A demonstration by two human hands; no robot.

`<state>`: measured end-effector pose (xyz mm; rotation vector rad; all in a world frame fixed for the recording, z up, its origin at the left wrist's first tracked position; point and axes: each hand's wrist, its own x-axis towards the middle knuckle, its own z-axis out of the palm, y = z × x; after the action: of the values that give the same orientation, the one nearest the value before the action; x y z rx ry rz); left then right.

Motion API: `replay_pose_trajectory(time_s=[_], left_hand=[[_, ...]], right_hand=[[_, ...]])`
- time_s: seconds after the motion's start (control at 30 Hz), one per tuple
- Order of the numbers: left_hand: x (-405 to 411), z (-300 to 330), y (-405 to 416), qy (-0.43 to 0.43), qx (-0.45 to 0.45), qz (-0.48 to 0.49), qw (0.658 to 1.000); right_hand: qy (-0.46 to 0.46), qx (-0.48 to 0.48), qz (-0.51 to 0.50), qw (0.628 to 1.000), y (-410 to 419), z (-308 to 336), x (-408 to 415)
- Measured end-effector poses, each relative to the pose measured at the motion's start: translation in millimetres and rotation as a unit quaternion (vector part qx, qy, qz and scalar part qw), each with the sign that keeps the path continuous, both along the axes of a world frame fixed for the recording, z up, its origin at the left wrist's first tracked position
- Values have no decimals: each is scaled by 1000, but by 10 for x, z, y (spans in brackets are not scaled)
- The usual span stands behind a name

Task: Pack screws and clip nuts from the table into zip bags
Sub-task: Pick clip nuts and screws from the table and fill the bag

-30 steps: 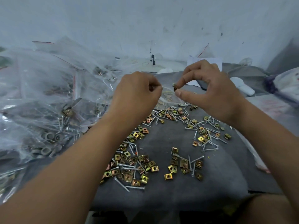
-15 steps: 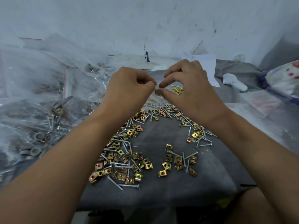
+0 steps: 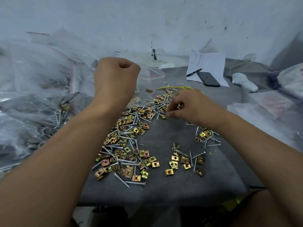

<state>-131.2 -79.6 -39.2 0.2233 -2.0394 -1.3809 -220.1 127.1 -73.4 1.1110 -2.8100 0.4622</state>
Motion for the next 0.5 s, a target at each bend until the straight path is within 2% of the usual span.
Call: replay_pose_trajectory(time_s=[0.07, 0.3, 0.37, 0.5], left_hand=[[-2, 3, -15, -1, 10, 3, 1000], [-19, -11, -47, -1, 23, 11, 1000], [-29, -13, -55, -1, 20, 13, 1000], [-33, -19, -64, -1, 16, 12, 1000]], right_hand=[[-2, 34, -12, 999, -75, -41, -15], [25, 62, -43, 997, -180, -85, -13], [-4, 46, -38, 998, -146, -68, -10], [-31, -48, -44, 997, 109, 2, -85]])
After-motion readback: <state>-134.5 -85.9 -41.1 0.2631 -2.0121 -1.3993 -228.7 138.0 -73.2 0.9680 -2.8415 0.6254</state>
